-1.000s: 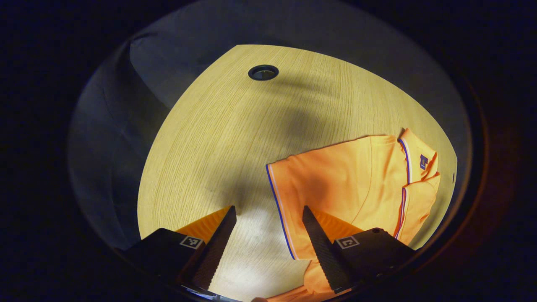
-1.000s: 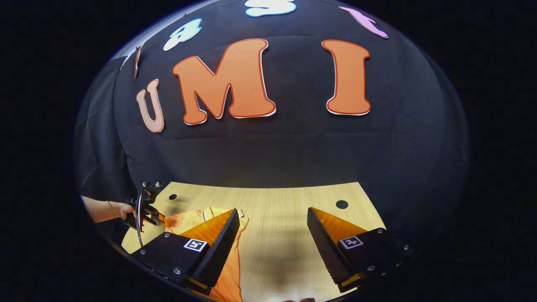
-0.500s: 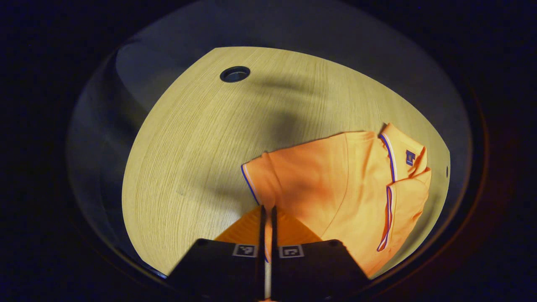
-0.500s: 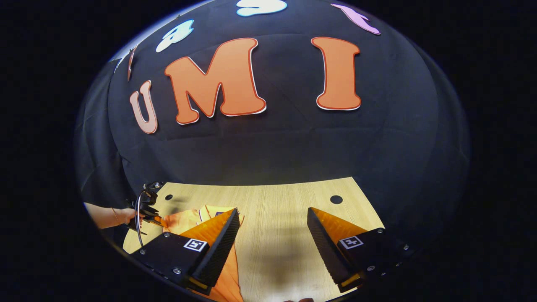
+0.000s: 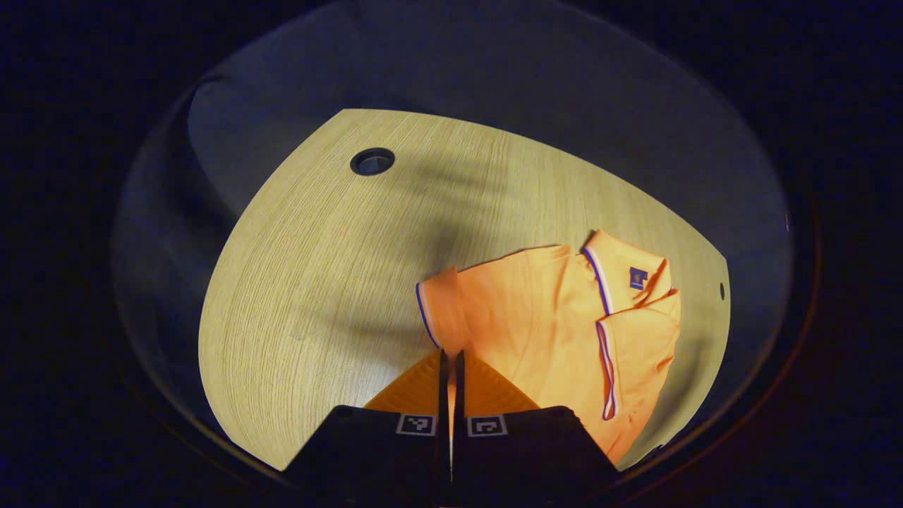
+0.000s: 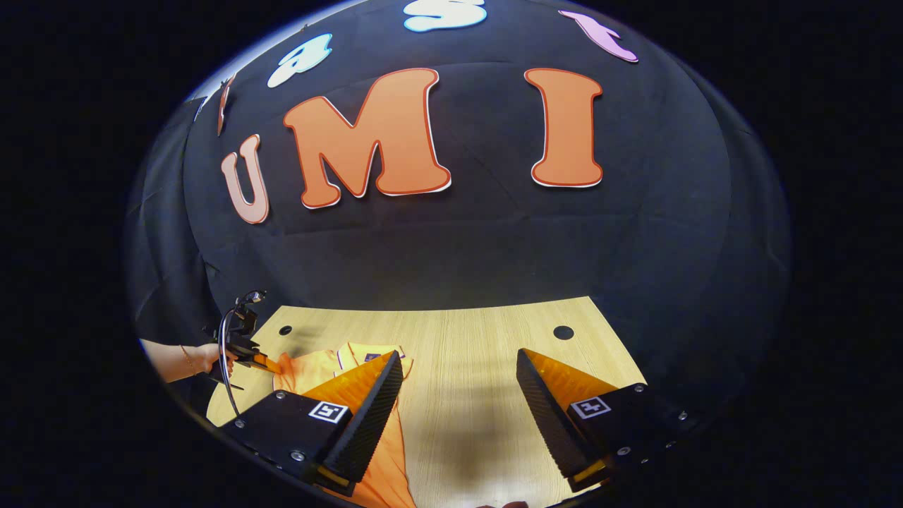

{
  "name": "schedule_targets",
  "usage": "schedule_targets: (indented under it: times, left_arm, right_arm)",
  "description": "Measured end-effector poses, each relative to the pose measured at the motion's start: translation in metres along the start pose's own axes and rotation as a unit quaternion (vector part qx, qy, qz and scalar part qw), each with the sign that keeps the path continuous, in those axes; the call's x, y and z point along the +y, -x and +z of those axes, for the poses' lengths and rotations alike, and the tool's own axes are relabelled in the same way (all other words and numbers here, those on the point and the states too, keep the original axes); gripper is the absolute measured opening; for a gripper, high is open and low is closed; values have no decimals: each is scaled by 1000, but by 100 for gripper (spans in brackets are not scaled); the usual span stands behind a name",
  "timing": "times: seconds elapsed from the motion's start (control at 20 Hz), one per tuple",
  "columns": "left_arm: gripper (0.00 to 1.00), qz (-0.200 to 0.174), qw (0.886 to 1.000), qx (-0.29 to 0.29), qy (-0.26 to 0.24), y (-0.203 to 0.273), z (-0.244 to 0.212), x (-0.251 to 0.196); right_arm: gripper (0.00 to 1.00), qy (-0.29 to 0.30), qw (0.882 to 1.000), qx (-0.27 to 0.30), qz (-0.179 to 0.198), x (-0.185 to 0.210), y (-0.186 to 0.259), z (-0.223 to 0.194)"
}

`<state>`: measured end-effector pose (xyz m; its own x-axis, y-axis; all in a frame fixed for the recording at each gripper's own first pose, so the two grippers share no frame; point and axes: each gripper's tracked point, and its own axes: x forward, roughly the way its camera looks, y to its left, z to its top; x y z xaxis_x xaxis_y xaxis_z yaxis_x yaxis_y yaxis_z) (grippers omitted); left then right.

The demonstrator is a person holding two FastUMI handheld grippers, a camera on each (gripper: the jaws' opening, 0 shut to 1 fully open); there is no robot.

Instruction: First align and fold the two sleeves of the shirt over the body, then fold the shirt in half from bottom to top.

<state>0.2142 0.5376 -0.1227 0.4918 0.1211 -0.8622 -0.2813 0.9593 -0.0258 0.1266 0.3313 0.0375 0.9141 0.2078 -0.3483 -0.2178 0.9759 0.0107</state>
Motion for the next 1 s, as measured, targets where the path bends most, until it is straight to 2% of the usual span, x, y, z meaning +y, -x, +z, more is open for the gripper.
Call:
schedule_targets:
  times: [0.3,0.5,0.75,1.0]
  left_arm:
    - [1,-61,997,-36,-45,44,22,-68]
    - [2,-92,991,-37,-88,58,17,-120]
    - [1,-125,982,-24,-137,58,0,-185]
    - [1,-138,976,2,-166,47,-21,-224]
  right_arm:
    - [99,-8,1000,-15,4,3,14,5]
    - [99,-16,1000,-22,-2,-6,24,4]
    - [99,-28,999,-19,-20,-27,37,-7]
    - [99,-39,998,-11,-39,-48,45,-21]
